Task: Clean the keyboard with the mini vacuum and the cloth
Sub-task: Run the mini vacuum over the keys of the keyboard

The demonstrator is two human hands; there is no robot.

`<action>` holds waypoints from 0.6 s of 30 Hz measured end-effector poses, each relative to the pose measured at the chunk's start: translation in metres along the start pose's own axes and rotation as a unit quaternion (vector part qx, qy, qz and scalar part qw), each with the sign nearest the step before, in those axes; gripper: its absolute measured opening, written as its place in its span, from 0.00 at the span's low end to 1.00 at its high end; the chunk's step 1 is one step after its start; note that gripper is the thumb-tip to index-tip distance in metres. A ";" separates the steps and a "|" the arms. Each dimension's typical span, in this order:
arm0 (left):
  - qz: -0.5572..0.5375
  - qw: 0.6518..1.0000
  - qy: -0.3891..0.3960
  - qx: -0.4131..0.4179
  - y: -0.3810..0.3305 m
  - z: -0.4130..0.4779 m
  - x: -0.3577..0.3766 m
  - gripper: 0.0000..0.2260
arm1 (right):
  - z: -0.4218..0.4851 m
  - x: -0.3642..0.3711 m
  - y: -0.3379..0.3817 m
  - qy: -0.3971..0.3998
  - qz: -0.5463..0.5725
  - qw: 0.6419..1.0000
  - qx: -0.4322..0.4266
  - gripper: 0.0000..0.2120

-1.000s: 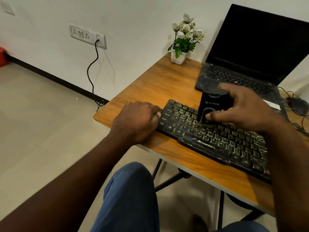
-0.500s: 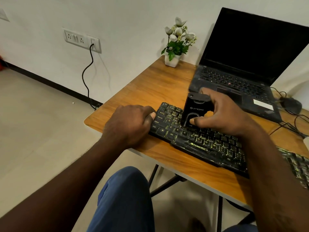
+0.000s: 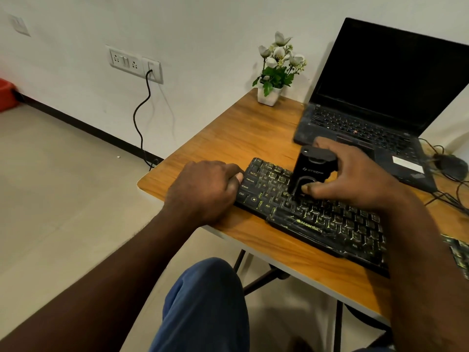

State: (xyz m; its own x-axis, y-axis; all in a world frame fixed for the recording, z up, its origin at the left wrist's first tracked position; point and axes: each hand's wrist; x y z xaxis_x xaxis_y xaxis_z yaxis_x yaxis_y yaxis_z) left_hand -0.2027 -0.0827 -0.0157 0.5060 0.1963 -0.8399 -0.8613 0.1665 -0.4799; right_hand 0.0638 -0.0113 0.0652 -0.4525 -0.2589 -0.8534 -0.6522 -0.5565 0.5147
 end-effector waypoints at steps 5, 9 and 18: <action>-0.001 1.000 -0.008 0.003 0.001 0.000 0.001 0.12 | 0.020 0.029 0.024 -0.071 -0.069 0.994 -0.052 0.18; 0.000 1.000 -0.018 0.006 0.001 -0.001 0.002 0.11 | 0.034 0.053 0.039 -0.102 -0.089 0.985 -0.105 0.19; 0.007 1.000 -0.025 0.002 0.001 -0.001 0.002 0.15 | -0.005 -0.002 -0.004 -0.013 0.040 0.999 0.023 0.23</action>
State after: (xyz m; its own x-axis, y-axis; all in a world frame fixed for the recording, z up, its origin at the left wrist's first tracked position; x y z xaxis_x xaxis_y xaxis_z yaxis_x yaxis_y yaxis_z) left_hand -0.2022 -0.0830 -0.0179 0.4951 0.2472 -0.8329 -0.8685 0.1678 -0.4664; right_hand 0.0699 -0.0125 0.0648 -0.5200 -0.2808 -0.8067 -0.6402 -0.4970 0.5857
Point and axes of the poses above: each hand's wrist, its own z-axis towards the middle knuckle, its own x-axis out of the palm, y = z × x, and after that the axes turned 7 degrees about -z, right-handed
